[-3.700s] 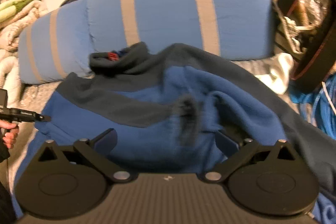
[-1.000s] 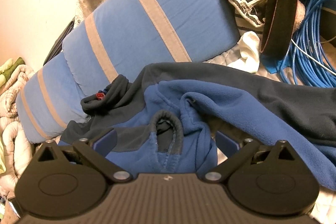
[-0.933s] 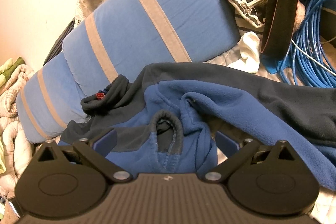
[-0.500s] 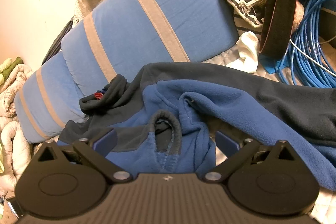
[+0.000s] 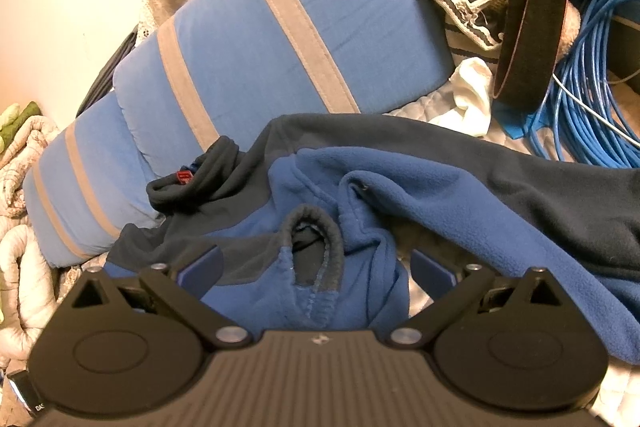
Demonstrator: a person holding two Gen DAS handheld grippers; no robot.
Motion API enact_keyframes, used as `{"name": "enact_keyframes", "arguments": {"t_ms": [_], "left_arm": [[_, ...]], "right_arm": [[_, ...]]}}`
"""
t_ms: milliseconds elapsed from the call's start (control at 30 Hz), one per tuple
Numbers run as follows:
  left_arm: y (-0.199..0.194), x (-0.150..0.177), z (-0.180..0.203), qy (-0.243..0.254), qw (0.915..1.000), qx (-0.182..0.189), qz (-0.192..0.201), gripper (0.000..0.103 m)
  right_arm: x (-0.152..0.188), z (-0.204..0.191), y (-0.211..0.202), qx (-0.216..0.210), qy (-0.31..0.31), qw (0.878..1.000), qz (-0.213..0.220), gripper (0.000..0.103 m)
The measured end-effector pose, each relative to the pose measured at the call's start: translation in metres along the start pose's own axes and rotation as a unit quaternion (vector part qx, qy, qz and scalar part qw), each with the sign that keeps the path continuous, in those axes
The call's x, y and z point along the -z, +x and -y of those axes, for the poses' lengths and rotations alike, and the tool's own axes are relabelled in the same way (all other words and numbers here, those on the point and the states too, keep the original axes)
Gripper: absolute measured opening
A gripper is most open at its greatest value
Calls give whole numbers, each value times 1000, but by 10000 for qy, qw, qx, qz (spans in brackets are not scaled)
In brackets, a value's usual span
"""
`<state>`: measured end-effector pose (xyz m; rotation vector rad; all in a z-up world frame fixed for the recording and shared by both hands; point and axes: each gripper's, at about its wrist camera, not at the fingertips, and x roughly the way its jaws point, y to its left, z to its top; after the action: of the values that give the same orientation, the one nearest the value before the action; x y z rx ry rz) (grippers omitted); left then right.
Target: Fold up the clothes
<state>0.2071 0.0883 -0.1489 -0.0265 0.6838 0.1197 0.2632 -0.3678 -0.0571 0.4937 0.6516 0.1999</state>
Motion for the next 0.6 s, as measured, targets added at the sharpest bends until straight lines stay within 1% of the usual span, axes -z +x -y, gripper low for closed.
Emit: {"name": "enact_keyframes", "arguments": {"t_ms": [267, 600], "left_arm": [[0, 0, 0, 1, 10000, -7, 4, 103], [0, 0, 0, 9, 10000, -23, 18, 103]], "right_arm": [[0, 1, 2, 3, -17, 10000, -53, 103], [1, -3, 9, 118, -76, 9997, -208, 103]]}}
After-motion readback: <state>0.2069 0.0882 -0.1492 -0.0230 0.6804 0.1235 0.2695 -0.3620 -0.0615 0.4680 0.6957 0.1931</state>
